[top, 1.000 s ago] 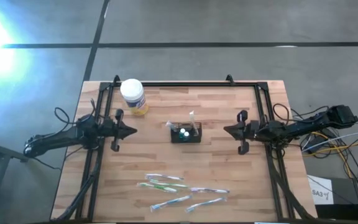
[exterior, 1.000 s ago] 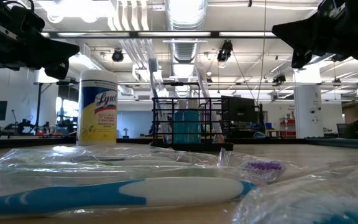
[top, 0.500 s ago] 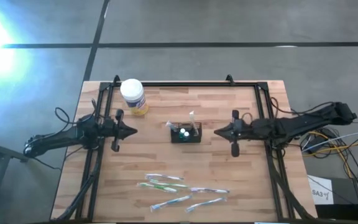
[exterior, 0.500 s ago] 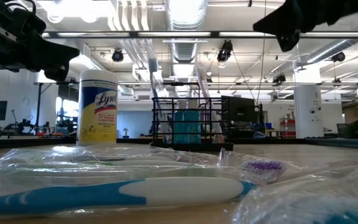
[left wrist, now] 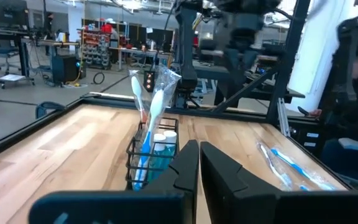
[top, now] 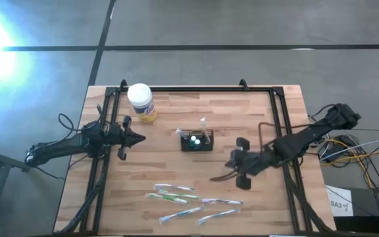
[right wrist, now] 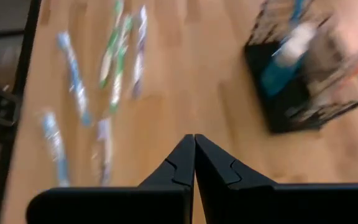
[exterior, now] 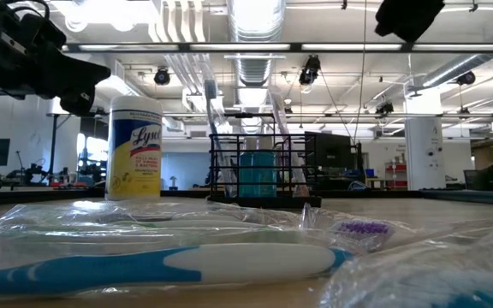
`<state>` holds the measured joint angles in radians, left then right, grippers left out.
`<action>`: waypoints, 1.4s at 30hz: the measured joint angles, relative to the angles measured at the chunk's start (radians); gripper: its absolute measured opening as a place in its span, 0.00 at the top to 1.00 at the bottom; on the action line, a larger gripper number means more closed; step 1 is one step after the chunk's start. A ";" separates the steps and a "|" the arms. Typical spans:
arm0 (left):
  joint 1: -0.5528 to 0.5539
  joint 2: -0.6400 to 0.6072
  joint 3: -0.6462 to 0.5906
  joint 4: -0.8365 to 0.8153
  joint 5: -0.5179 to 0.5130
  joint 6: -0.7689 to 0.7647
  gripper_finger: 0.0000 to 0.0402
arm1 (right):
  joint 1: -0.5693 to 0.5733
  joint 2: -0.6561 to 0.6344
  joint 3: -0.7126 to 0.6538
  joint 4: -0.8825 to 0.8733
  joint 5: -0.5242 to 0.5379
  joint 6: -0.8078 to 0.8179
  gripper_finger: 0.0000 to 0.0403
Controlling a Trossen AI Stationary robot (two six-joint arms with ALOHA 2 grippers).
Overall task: Pick & Place toothbrushing station
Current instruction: Put the bottom purple toothbrush into the black wire organizer
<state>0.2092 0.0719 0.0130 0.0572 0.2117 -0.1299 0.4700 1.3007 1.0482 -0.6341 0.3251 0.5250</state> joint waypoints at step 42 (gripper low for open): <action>0.000 0.006 0.002 -0.030 -0.005 -0.087 0.94 | 0.167 0.735 0.400 -0.189 -0.202 0.176 0.49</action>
<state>0.2088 0.0776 0.0151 0.0272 0.2065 -0.2173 0.6373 2.0356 1.4481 -0.8229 0.1229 0.7008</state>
